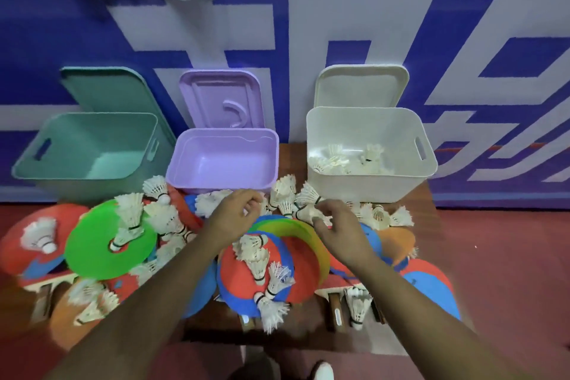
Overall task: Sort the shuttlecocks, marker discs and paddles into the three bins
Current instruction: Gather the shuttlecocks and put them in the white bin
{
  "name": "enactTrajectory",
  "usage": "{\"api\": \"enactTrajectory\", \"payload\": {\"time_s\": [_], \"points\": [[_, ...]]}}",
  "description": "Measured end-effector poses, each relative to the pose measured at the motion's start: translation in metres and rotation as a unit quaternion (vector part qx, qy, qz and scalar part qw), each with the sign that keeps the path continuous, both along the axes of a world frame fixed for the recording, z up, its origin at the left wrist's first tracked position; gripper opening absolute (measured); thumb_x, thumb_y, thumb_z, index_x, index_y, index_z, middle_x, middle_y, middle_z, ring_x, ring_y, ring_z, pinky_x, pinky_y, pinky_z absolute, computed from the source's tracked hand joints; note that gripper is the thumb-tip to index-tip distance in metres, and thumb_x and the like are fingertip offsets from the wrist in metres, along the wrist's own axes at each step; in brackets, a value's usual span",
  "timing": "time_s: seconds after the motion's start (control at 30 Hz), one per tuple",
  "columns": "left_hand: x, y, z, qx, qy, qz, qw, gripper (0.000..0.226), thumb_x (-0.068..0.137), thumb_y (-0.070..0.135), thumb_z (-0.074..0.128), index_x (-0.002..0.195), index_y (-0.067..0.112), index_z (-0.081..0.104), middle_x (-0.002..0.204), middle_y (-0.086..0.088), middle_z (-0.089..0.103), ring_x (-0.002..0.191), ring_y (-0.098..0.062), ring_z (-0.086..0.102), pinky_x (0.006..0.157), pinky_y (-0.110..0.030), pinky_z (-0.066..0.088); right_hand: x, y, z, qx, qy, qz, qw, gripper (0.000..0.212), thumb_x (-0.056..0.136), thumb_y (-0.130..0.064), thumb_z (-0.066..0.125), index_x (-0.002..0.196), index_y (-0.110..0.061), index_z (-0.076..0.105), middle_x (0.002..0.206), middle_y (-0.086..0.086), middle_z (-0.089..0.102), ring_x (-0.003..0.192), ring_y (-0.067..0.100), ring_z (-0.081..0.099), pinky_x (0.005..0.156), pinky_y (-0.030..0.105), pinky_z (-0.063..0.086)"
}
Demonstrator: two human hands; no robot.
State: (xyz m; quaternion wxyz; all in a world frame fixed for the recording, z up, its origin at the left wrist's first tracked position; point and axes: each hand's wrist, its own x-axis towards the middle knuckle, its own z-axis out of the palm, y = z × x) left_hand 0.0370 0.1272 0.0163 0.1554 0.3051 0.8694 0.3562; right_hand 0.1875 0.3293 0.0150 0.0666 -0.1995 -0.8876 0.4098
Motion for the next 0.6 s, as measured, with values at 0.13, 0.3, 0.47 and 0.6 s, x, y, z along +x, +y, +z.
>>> {"api": "enactTrajectory", "payload": {"time_s": [0.13, 0.3, 0.47, 0.6], "points": [[0.043, -0.056, -0.028, -0.035, -0.002, 0.032, 0.999, 0.018, 0.087, 0.02, 0.061, 0.104, 0.016, 0.065, 0.098, 0.004, 0.055, 0.09, -0.008, 0.058, 0.082, -0.026, 0.048, 0.011, -0.053, -0.028, 0.004, -0.048, 0.107, 0.993, 0.038, 0.085, -0.029, 0.059, 0.117, -0.009, 0.06, 0.109, 0.01, 0.058, 0.104, 0.024, 0.055, 0.092, 0.035, 0.044], [0.074, -0.078, -0.047, -0.109, 0.004, 0.052, 0.993, 0.033, 0.085, 0.024, 0.064, 0.118, 0.018, 0.062, 0.112, -0.004, 0.052, 0.102, -0.021, 0.056, 0.091, -0.034, 0.047, 0.03, -0.085, -0.066, 0.014, -0.154, 0.125, 0.98, 0.043, 0.088, -0.028, 0.062, 0.126, -0.009, 0.054, 0.119, 0.012, 0.051, 0.11, 0.029, 0.055, 0.089, 0.032, 0.041], [0.085, -0.073, -0.068, -0.198, 0.032, -0.053, 0.978, 0.048, 0.088, 0.027, 0.059, 0.136, 0.027, 0.05, 0.119, -0.003, 0.053, 0.111, -0.024, 0.053, 0.088, -0.036, 0.047, 0.039, -0.102, -0.096, 0.024, -0.212, 0.097, 0.972, 0.045, 0.087, -0.026, 0.061, 0.129, -0.012, 0.053, 0.124, 0.009, 0.05, 0.111, 0.03, 0.055, 0.094, 0.038, 0.046], [0.079, -0.064, -0.081, -0.278, 0.052, -0.082, 0.956, 0.056, 0.092, 0.028, 0.054, 0.145, 0.025, 0.037, 0.126, -0.004, 0.054, 0.117, -0.027, 0.05, 0.087, -0.038, 0.047, 0.037, -0.11, -0.118, 0.076, -0.219, 0.075, 0.97, 0.041, 0.086, -0.018, 0.053, 0.127, -0.015, 0.056, 0.123, 0.008, 0.051, 0.114, 0.033, 0.049, 0.096, 0.038, 0.043]]}}
